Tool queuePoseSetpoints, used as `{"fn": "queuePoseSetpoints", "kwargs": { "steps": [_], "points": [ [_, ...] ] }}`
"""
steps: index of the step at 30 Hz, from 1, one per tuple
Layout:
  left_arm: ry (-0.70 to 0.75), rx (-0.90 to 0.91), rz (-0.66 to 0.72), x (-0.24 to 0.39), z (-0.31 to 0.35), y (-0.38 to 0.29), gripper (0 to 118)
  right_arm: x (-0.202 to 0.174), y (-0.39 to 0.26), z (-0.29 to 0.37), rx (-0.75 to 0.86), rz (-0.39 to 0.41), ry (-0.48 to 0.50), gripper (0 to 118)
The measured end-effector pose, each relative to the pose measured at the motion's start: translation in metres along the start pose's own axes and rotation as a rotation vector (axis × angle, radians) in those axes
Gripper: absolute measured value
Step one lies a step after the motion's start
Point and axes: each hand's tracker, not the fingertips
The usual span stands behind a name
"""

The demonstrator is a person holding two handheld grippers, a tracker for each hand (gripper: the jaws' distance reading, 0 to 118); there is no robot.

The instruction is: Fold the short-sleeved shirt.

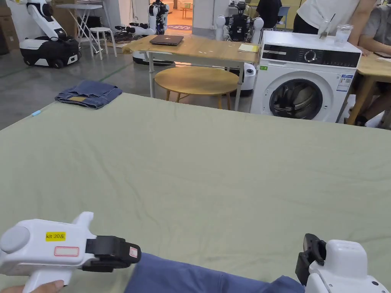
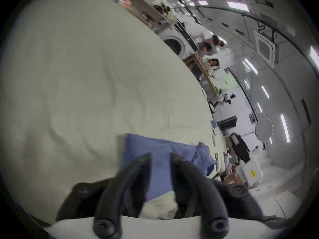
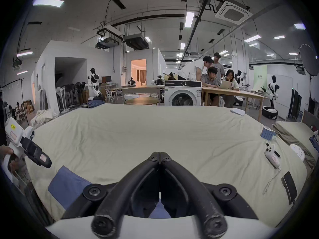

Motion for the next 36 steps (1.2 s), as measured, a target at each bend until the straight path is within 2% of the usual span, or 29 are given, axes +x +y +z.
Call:
{"fn": "queuePoseSetpoints", "kwargs": {
  "steps": [1, 2, 6, 9, 12, 15, 18, 19, 20, 21, 24, 27, 31, 33, 36],
  "points": [
    [0.0, 0.001, 0.004, -0.002, 0.002, -0.002, 56, -0.001, 0.001, 0.0, 0.001, 0.001, -0.001, 0],
    [-0.002, -0.003, 0.008, -0.008, 0.0, -0.002, 60, -0.002, 0.001, 0.0, 0.003, 0.0, 0.004, 0],
    [-0.001, -0.103, -0.001, -0.021, -0.019, -0.012, 60, -0.003, 0.002, 0.001, 0.01, 0.001, 0.022, 0],
    [-0.068, -0.206, 0.039, -0.037, -0.046, -0.022, 60, -0.004, 0.003, 0.004, 0.022, 0.003, 0.021, 0],
    [-0.216, -0.124, 0.09, -0.044, -0.054, -0.027, 60, -0.006, 0.006, 0.009, 0.034, 0.002, 0.014, 0],
    [-0.292, -0.092, 0.169, -0.064, -0.069, -0.026, 60, -0.007, 0.009, 0.011, 0.031, 0.002, 0.016, 0],
    [-0.327, -0.106, 0.165, -0.068, -0.077, -0.028, 50, -0.009, 0.01, 0.014, 0.027, 0.007, 0.013, 0],
    [-0.316, -0.115, 0.151, -0.065, -0.079, -0.029, 41, -0.008, 0.01, 0.015, 0.024, 0.008, 0.01, 0],
    [-0.286, -0.132, 0.127, -0.063, -0.08, -0.029, 23, -0.007, 0.01, 0.015, 0.024, 0.007, 0.01, 0],
    [-0.246, -0.14, 0.111, -0.062, -0.08, -0.03, 12, -0.007, 0.01, 0.016, 0.023, 0.007, 0.007, 0],
    [-0.215, -0.129, 0.129, -0.056, -0.075, -0.03, 6, -0.004, 0.01, 0.016, 0.014, 0.006, -0.004, 0],
    [-0.147, -0.106, 0.031, -0.03, -0.062, -0.029, 5, -0.001, 0.011, 0.017, 0.004, -0.003, -0.02, 0],
    [-0.166, -0.072, -0.014, 0.004, -0.036, -0.024, 5, 0.009, 0.01, 0.015, 0.0, -0.012, -0.029, 0],
    [-0.087, -0.068, -0.079, 0.014, -0.023, -0.015, 5, 0.014, 0.009, 0.014, 0.001, -0.029, -0.015, 0],
    [0.01, -0.026, -0.089, 0.023, 0.006, -0.002, 5, 0.016, 0.007, 0.011, 0.004, -0.022, -0.015, 0]
  ]
}}
